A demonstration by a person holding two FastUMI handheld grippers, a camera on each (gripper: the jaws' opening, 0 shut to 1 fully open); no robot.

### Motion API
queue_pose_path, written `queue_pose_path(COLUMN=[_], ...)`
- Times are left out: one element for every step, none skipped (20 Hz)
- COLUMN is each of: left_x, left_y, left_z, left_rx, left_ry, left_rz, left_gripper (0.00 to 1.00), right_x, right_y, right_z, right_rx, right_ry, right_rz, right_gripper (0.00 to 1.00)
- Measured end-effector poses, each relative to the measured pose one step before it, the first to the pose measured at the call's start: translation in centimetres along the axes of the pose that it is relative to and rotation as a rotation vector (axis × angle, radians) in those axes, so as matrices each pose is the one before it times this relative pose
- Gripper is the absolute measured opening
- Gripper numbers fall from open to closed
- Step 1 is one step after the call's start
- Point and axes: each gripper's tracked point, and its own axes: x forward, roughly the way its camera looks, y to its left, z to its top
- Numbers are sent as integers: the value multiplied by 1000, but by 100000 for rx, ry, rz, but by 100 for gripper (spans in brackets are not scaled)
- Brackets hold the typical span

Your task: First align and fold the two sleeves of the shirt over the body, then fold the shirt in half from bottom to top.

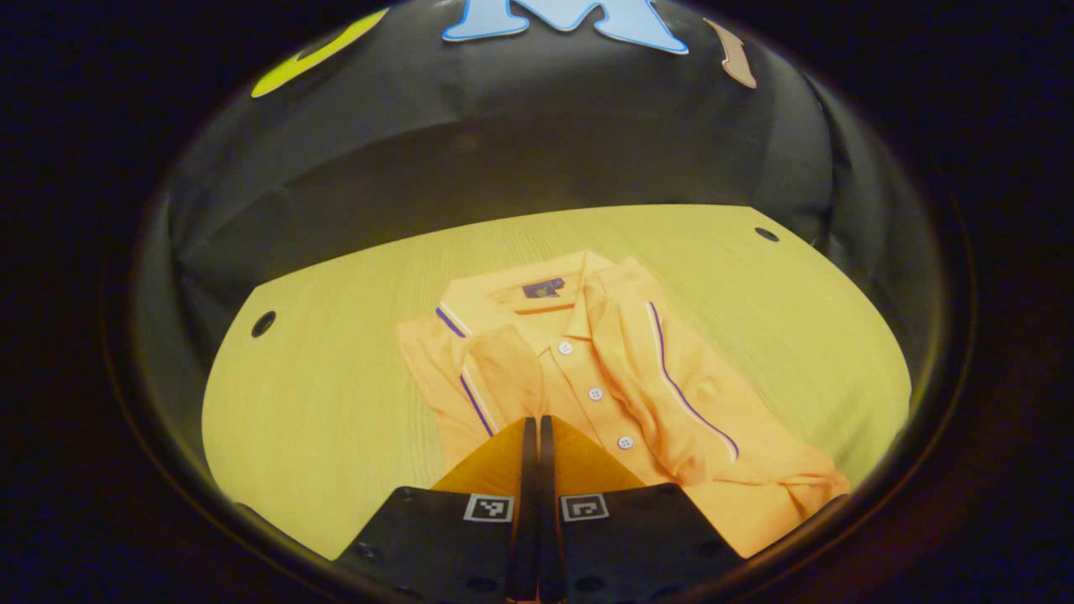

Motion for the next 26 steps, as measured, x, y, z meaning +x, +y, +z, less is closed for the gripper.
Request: queue_pose_path(left_x=[96, 23, 118, -173, 61, -251, -294, -897, -988, -1003, -1103, -1216, -1264, -1111, -1236, -1307, -1282, -1150, -1312, -1123, -1086, -1047, -898, -831, -759, -587], left_y=[-37, -253, -413, -918, 859, 1051, 270, -97, 398, 686, 750, 658, 873, 822, 873, 709, 759, 619, 392, 175, -8, -178, -180, -377, -364, -501], left_z=[186, -137, -3, 208, 89, -193, 120, 389, 289, -25, -134, -395, -226, -354, -389, -561, -545, -707, -789, -930, -1098, -1322, -1339, -1385, -1302, -1298], left_rx=[1243, 720, 241, -292, 2703, 1638, -1529, -2186, -1727, -1485, -1212, -901, -550, -139, 203, 282, 190, -382, -1019, -1199, -1070, -733, -318, -139, 137, 425], left_ry=[-970, 552, 73, -379, -10, 520, -918, -1780, -1453, -1013, -174, -223, -450, -458, -38, -31, 298, 415, 643, 839, 1353, 2027, 2227, 2018, 2002, 1981], left_rz=[47, -470, -2012, -3140, 4164, 2960, -653, -1122, -516, -19, 69, 258, 251, 474, 816, 937, 1352, 1462, 727, 381, -2, -329, -332, -556, -493, -504], left_gripper=[7, 9, 17, 22, 55, 71, 98, 100, 97, 100, 98, 98, 98, 100, 98, 98, 98, 94, 98, 99, 100, 100, 98, 99, 100, 94], right_x=[0, 79, 77, 111, 27, -35, 11, 95, 36, 6, 26, 38, -23, 90, 80, 67, 27, 77, -12, 30, -61, -7, -18, -63, -232, 210], right_y=[-84, -64, -10, -48, 128, 83, 18, 112, 7, -174, -190, -118, -115, -130, -192, -165, -178, -114, -195, -61, -98, -86, -31, -60, -96, 37], right_z=[-5, -160, -24, -100, -46, -13, -24, -129, -168, -289, -255, -345, -291, -329, -374, -416, -415, -592, -650, -894, -813, -994, -952, -1048, -976, -944], right_rx=[380, 247, 30, -119, -288, -336, -272, -501, -900, -933, -640, -312, -195, -318, -626, -858, -1094, -1149, -1099, -946, -717, -683, -731, -837, -876, -1030], right_ry=[155, 153, 142, 113, 199, 194, 164, 288, 625, 986, 915, 1017, 992, 917, 1059, 1031, 1193, 1512, 1842, 2024, 2168, 2362, 2333, 2378, 2311, 2396], right_rz=[-48, -8, 97, 224, 426, 418, 316, 299, 176, 57, 238, 142, 433, 246, 184, 100, 134, 217, 101, 189, 303, 459, 611, 723, 569, 578], right_gripper=[51, 51, 51, 51, 51, 51, 51, 51, 51, 51, 51, 51, 51, 51, 51, 51, 51, 51, 51, 51, 48, 51, 51, 48, 51, 51])
